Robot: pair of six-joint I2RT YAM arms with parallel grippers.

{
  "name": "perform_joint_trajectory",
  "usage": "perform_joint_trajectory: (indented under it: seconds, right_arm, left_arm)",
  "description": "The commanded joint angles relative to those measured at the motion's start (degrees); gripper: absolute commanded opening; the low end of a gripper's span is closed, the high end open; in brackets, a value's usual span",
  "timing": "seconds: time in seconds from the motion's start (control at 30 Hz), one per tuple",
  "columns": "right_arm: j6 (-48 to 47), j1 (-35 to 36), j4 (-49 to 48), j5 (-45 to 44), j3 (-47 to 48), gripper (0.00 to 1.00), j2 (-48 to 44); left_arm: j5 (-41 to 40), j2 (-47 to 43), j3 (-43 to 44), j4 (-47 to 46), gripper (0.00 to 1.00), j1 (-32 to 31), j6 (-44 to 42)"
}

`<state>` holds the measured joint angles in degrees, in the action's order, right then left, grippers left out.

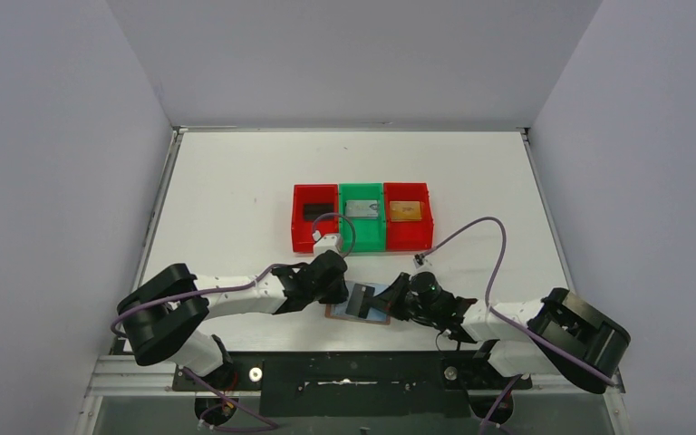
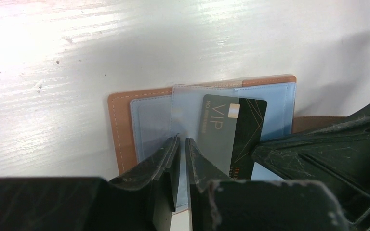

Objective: Take the credit cards out of the card holder

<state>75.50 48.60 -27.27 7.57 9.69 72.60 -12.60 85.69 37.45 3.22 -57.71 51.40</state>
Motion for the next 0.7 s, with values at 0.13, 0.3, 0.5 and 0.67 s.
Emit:
perform_joint_trajectory:
  seconds: [0.13, 0.3, 0.5, 0.67]
  right_arm:
    - [-0.5, -0.7, 5.4, -2.3, 0.1, 0.18, -3.6]
    - [0.6, -0.7, 1.7, -2.0, 0.7, 0.26, -0.4]
    - [1.3, -0.6, -1.6, -1.2, 1.1, 0.21, 4.2]
    - [1.7, -0.8, 1.4, -2.9, 0.8, 0.07, 2.4]
  left_arm:
    - [-3.1, 3.1, -0.9, 9.8, 0.11, -0.6, -2.0]
    - [-2.3, 3.6, -0.5, 9.7, 0.10, -1.3, -2.4]
    - [-2.4, 3.3, -1.4, 9.5, 0.09, -1.5, -2.1]
    - [-3.3, 2.3, -1.3, 10.1, 0.07, -1.5, -1.6]
